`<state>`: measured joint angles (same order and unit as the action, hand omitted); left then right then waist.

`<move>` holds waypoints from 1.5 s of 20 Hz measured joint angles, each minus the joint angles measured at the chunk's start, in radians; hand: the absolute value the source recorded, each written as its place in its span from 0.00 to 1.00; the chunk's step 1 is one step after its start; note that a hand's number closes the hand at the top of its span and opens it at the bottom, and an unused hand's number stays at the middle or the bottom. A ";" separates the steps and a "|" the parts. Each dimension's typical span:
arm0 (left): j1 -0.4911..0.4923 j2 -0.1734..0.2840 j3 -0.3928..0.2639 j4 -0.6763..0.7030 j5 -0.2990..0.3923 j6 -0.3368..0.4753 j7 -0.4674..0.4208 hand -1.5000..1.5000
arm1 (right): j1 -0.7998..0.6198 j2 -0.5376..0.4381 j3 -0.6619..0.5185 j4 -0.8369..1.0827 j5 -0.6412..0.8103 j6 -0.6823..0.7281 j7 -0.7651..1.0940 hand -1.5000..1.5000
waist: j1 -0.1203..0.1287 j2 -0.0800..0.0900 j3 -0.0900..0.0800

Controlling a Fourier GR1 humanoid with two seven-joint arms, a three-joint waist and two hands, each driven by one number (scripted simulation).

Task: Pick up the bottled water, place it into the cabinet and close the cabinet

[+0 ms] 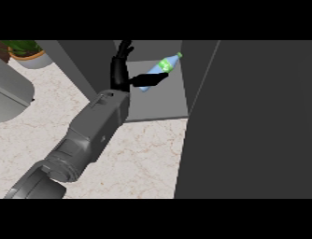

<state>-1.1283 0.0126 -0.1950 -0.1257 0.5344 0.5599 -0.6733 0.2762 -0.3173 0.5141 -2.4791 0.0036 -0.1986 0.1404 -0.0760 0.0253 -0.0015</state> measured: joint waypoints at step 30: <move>0.212 -0.009 -0.134 -0.471 0.114 -0.329 0.074 1.00 | 0.069 -0.014 -0.003 -0.004 0.004 0.007 -0.035 0.00 | 0.065 -0.033 0.002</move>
<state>-0.9164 0.0033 -0.3285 -0.5972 0.6480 0.2308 -0.5996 0.3449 -0.3312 0.5111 -2.4830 0.0079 -0.1916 0.1055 -0.0113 -0.0077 0.0000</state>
